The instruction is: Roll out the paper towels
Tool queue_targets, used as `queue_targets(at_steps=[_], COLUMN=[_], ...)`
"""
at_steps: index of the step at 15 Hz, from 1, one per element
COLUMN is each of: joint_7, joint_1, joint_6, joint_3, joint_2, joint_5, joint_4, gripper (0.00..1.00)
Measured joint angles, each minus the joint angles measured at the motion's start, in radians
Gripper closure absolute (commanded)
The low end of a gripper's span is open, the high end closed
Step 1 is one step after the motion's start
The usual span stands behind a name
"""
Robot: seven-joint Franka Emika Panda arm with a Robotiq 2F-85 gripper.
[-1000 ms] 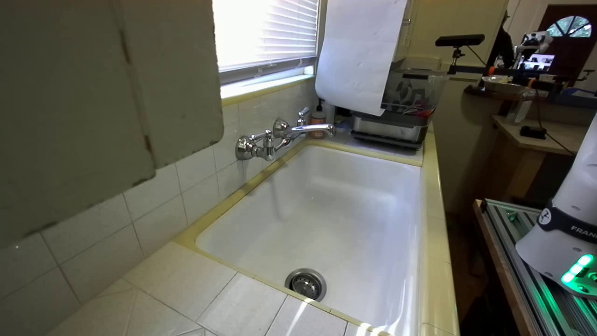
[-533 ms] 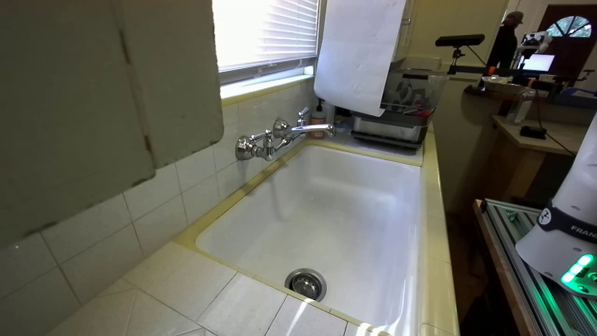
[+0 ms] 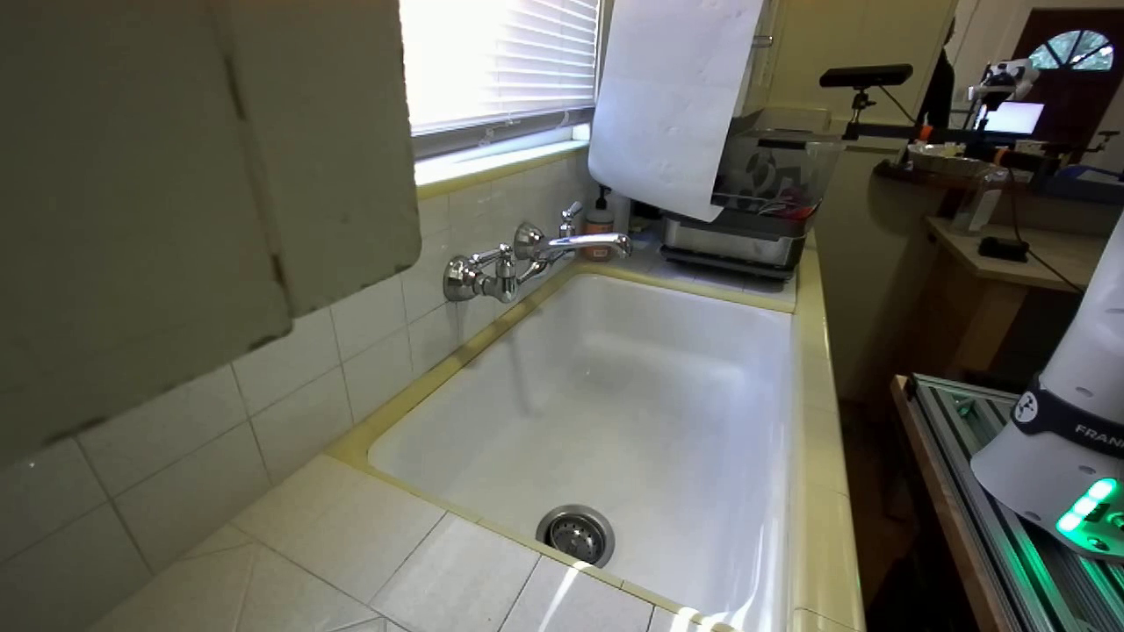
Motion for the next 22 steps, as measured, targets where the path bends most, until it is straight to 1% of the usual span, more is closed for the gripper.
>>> queue_targets(at_steps=[13, 22], joint_7=[-0.051, -0.081], joint_1=[0.006, 0.027], joint_6=[-0.039, -0.052], joint_3=[0.025, 0.068], joint_2=[-0.013, -0.068], joint_5=[-0.016, -0.020], joint_4=[-0.011, -0.100], gripper=[0.00, 0.00])
